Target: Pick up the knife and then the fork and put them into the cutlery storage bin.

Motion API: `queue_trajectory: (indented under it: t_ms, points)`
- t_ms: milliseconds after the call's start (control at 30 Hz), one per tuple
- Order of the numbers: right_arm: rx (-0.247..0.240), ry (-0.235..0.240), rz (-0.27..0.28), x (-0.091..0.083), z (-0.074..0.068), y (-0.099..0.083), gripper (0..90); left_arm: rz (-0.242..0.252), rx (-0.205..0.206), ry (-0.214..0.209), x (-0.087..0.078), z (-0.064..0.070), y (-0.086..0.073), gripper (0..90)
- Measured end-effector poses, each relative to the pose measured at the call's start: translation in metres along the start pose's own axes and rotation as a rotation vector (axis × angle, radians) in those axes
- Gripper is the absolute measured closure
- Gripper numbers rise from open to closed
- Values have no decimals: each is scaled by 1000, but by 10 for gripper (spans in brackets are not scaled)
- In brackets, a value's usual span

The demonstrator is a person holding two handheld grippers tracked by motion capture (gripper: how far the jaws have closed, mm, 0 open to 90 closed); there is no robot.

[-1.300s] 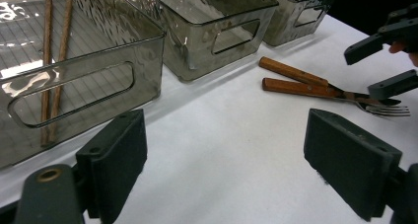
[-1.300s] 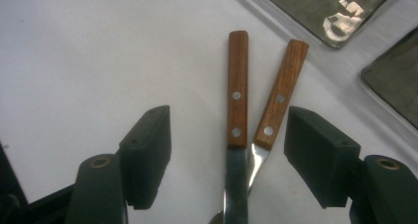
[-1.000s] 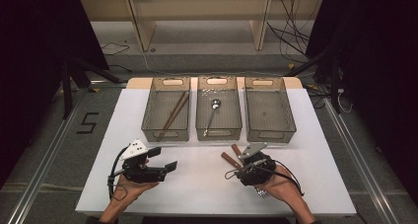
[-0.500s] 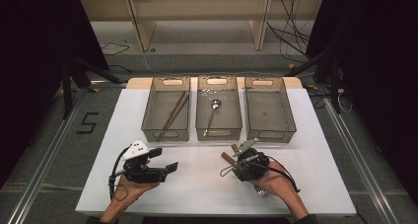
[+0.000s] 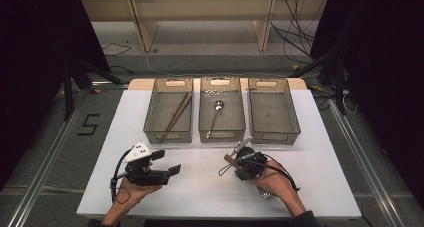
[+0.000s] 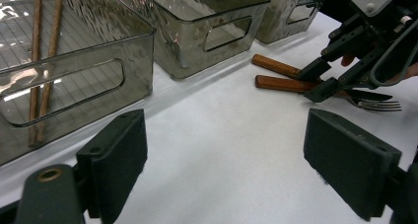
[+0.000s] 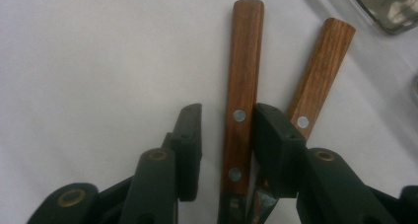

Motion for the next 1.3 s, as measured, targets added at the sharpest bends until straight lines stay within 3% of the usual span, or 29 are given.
queue_trajectory:
  t_ms: [167, 533, 700, 1100, 1300]
  points:
    - [29, 17, -24, 1, 0, 1, 666, 2, -3, 0, 0, 0, 0, 163]
    - [29, 47, -102, 2, 0, 5, 717, -3, 8, -1, 1, 1, -1, 167]
    - [7, 39, -121, 3, -2, 6, 757, -2, 11, 1, 1, 0, 0, 167]
    - [-13, 23, -109, 0, -4, 6, 766, 3, 7, 5, 0, 0, 0, 170]
    - [-21, 27, -72, -7, -2, 7, 767, 2, 8, 5, 0, 0, 0, 171]
Point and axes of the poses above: each handheld gripper's, and its own axes: x roughly forward along the jaws, y roughly out of its top, z roughly to its right, the point moved 8 cm from there along x, roughly forward along the jaws, and after that the axes turned 7 degrees about x, right-handed, at the moved point
